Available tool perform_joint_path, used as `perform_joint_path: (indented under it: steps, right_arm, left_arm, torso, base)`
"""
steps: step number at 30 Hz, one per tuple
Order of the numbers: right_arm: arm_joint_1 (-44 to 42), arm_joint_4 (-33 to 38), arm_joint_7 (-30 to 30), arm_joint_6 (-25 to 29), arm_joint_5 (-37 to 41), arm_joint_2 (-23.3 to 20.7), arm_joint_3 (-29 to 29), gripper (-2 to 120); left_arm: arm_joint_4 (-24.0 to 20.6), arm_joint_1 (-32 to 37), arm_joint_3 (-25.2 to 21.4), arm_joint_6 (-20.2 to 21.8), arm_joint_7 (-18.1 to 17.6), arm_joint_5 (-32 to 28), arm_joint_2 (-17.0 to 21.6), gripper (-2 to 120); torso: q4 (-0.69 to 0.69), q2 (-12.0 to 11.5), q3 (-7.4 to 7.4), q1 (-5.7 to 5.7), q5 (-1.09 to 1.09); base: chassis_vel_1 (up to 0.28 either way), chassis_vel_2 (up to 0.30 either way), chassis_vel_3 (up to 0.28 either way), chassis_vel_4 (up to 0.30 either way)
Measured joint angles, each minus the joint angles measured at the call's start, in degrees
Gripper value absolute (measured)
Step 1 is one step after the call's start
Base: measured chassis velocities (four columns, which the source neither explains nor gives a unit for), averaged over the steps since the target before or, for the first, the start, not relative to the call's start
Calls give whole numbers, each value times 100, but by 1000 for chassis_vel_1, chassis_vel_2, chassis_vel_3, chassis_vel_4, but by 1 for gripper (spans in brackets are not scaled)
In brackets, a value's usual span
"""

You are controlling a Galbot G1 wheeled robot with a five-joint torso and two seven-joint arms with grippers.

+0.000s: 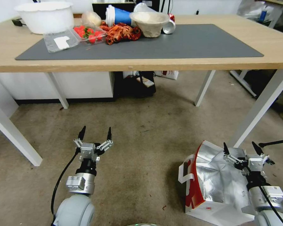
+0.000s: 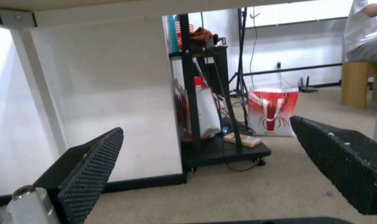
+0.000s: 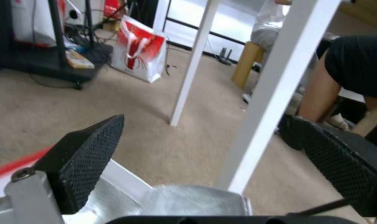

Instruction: Pick up the food delivery bag from the floor and place it on the table.

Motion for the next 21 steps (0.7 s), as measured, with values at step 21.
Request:
perform_joint_path:
  steps: [21]
  right_arm:
    - [616,-1300,-53,-45,-46,-113,219,100]
  left_arm:
    - [205,-61,30,8,72,37,22,100]
  torso:
    - [0,7,0,1,-1]
  base:
    - [0,0,0,0]
